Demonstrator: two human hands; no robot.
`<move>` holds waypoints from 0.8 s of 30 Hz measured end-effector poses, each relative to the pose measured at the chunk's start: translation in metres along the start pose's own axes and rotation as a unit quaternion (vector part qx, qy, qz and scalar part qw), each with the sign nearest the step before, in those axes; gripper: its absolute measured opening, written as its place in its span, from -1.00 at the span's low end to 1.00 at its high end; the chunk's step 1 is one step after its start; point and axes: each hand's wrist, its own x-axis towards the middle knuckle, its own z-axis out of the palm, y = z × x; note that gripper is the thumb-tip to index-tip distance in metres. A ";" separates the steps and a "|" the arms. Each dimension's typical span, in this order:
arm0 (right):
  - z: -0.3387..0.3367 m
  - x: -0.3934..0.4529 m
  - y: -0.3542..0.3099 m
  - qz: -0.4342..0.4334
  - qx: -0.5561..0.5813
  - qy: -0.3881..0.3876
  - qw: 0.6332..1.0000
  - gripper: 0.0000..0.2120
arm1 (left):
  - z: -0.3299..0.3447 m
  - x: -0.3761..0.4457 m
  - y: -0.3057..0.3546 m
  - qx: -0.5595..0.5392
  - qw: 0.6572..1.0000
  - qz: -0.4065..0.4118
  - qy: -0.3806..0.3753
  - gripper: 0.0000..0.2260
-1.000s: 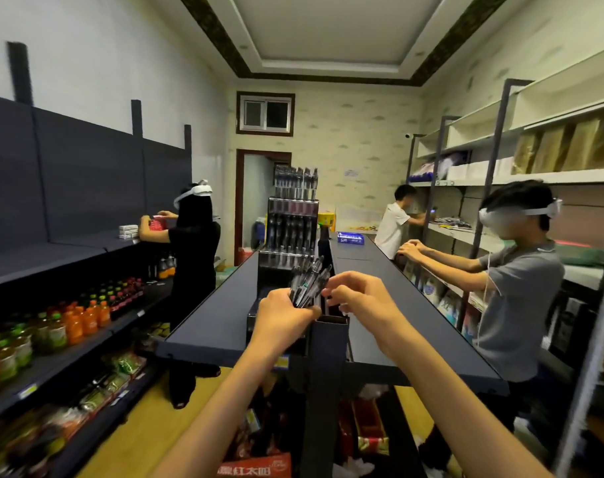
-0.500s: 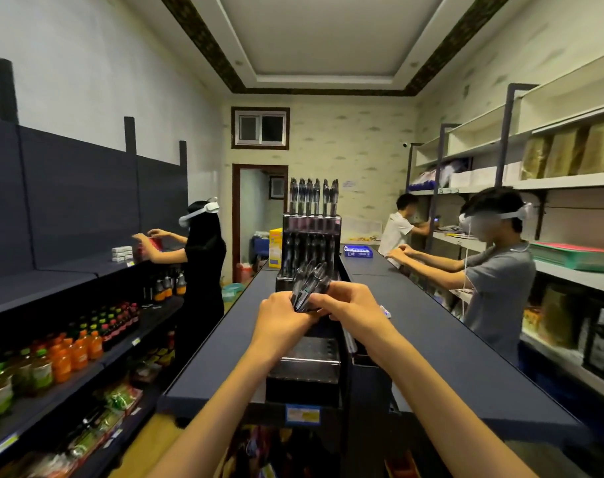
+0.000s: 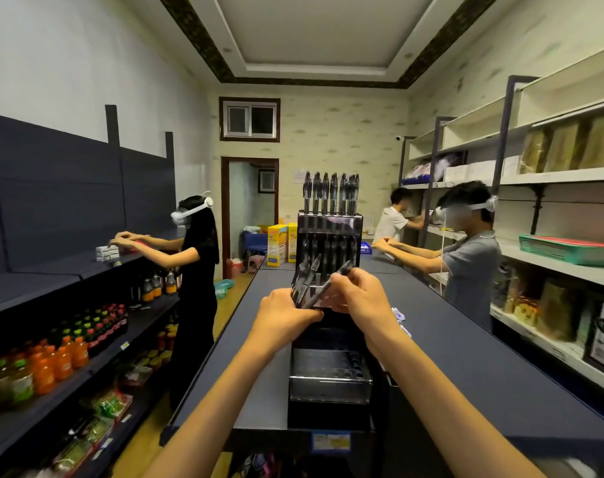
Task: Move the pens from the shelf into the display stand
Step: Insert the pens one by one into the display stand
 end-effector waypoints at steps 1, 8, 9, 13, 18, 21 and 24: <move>0.001 0.006 -0.002 0.006 0.015 0.027 0.999 -0.85 | -0.002 0.003 -0.005 -0.003 1.000 -0.008 -0.005 -0.80; 0.003 0.048 -0.020 -0.092 -0.134 0.098 0.982 -0.82 | -0.025 0.017 -0.031 -0.007 0.999 -0.031 0.023 -0.70; 0.007 0.051 -0.022 -0.113 -0.163 0.086 0.976 -0.82 | -0.028 0.019 -0.032 -0.013 0.999 -0.027 0.029 -0.68; 0.024 0.066 -0.027 -0.181 -0.270 0.066 0.943 -0.85 | -0.036 0.025 -0.033 -0.023 0.998 -0.012 0.052 -0.66; 0.034 0.087 -0.022 -0.179 -0.305 0.053 0.934 -0.87 | -0.039 0.036 -0.034 -0.008 0.999 -0.010 0.039 -0.73; 0.036 0.095 -0.016 -0.166 -0.317 0.037 0.933 -0.84 | -0.041 0.043 -0.036 -0.005 0.999 -0.013 0.045 -0.73; 0.039 0.099 -0.010 -0.174 -0.347 0.036 0.921 -0.83 | -0.041 0.048 -0.037 -0.014 0.998 -0.021 0.055 -0.74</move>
